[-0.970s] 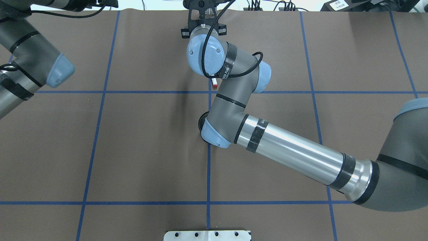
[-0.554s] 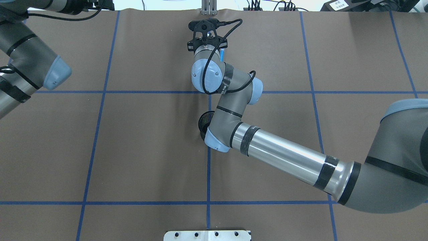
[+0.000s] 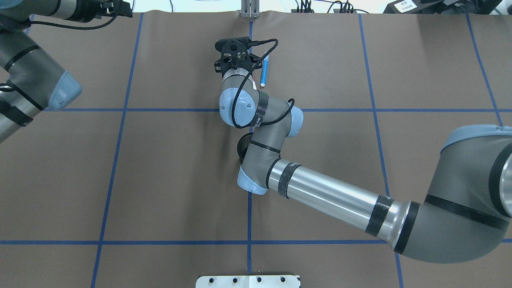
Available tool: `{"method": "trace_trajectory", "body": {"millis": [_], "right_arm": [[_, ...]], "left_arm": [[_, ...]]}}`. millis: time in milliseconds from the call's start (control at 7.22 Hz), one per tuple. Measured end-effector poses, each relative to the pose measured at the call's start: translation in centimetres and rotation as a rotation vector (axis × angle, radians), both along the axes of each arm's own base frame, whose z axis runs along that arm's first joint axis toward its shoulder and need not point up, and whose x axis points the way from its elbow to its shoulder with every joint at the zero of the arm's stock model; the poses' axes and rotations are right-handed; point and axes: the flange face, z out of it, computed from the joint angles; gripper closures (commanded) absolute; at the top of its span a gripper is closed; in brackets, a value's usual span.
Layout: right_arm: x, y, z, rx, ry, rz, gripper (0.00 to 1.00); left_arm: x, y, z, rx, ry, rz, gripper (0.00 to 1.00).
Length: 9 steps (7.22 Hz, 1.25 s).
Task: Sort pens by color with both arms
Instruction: 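Withdraw the right arm to the far side while the left arm repositions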
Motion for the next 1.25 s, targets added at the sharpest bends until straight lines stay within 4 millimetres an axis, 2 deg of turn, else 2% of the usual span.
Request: {"method": "trace_trajectory", "body": {"millis": [139,277,416,832,1109,1247], "right_arm": [[-0.3,0.3,-0.3,0.003,-0.001,0.0,1.0],[-0.6,0.5,-0.2,0.003,0.001,-0.001,0.7],[-0.7,0.5,-0.1,0.003,0.004,-0.002,0.01],[-0.7,0.6,-0.3,0.006,0.009,-0.012,0.0],[0.1,0.5,-2.3,0.006,-0.033,-0.079,0.01],[1.6,-0.4,-3.7,0.008,-0.055,-0.136,0.01]], "left_arm": [[0.0,0.0,0.2,-0.003,-0.001,0.0,0.0],[0.0,0.0,0.5,-0.007,-0.004,0.0,0.0],[0.0,0.2,0.9,-0.011,-0.006,0.001,0.0],[0.0,0.4,1.7,-0.008,-0.005,0.002,0.0],[0.0,0.5,1.6,-0.012,0.005,-0.004,0.0],[0.0,0.5,1.1,-0.015,0.017,-0.008,0.0]]}}
